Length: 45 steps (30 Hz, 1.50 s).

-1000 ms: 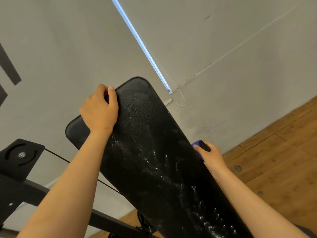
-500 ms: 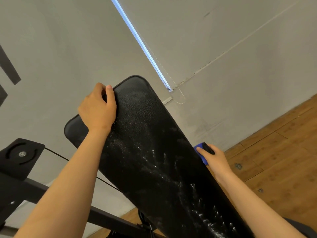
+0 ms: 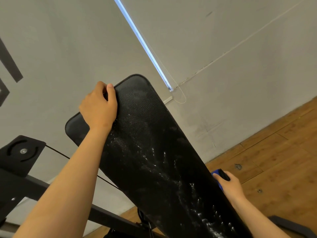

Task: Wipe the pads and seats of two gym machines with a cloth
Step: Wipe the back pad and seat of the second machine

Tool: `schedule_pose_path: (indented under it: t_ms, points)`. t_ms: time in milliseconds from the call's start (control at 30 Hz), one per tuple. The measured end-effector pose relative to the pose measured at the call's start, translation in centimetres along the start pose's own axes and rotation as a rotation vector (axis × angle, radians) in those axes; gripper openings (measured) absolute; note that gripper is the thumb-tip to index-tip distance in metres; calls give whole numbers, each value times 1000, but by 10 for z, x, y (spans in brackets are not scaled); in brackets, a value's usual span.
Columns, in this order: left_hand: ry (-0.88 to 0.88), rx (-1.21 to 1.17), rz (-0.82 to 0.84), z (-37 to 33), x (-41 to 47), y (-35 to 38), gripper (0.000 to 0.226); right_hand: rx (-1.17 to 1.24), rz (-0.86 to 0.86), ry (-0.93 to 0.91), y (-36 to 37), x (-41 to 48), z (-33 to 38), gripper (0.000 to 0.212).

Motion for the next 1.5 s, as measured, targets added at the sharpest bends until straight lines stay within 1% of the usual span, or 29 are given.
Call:
schedule_pose_path:
  t_ms: [67, 200, 300, 367, 467, 567, 633, 700, 833, 1000, 1133, 1200, 1267, 1333, 1400, 1500]
  points:
    - [-2, 4, -3, 0, 0, 0, 25, 0, -8, 4, -1, 1, -2, 11]
    - [2, 4, -6, 1, 0, 1, 26, 66, 4, -63, 8, 0, 24, 5]
    - [4, 0, -7, 1, -1, 1, 25, 106, 45, -132, 14, -2, 46, 8]
    - [4, -1, -9, 1, 0, 1, 26, 105, 51, -147, 14, -2, 49, 12]
    - [-1, 3, -9, 1, 0, 1, 28, 19, 20, -92, 11, 3, 29, 13]
    - [-5, 7, -4, 2, 0, 2, 28, -74, -33, 34, 2, 6, -7, 18]
    - [-6, 6, -5, 2, 0, 2, 28, -101, -59, 92, -3, 6, -21, 20]
    - [-7, 7, -3, 3, 0, 2, 26, -98, -66, 102, -3, 6, -22, 18]
    - [-2, 13, -3, 1, -1, 0, 26, -29, -35, 28, 5, 3, 9, 14]
    - [16, 1, 5, 2, -1, -1, 27, 107, 47, -104, 22, -14, 84, 12]
    - [45, 2, 27, 2, -1, 3, 29, 131, 107, -188, 33, -26, 140, 11]
    - [53, 3, 33, 4, 2, 2, 29, 125, 111, -238, 35, -32, 159, 10]
    - [64, 7, 63, 4, 3, 1, 32, 103, 93, -257, 35, -35, 166, 11]
    - [97, -39, 102, 2, 3, -1, 35, 103, 75, -246, 35, -35, 165, 13]
    - [171, -92, 111, -4, -3, -3, 35, 122, 66, -236, 36, -36, 164, 17]
    - [284, -123, 112, -19, -15, -2, 40, 143, 57, -240, 39, -36, 164, 17]
Point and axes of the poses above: each hand's wrist, its own x-axis towards the middle knuckle, its own y-axis out of the palm, z = x × y, the point moved 3 cm from there along x, towards the middle knuckle
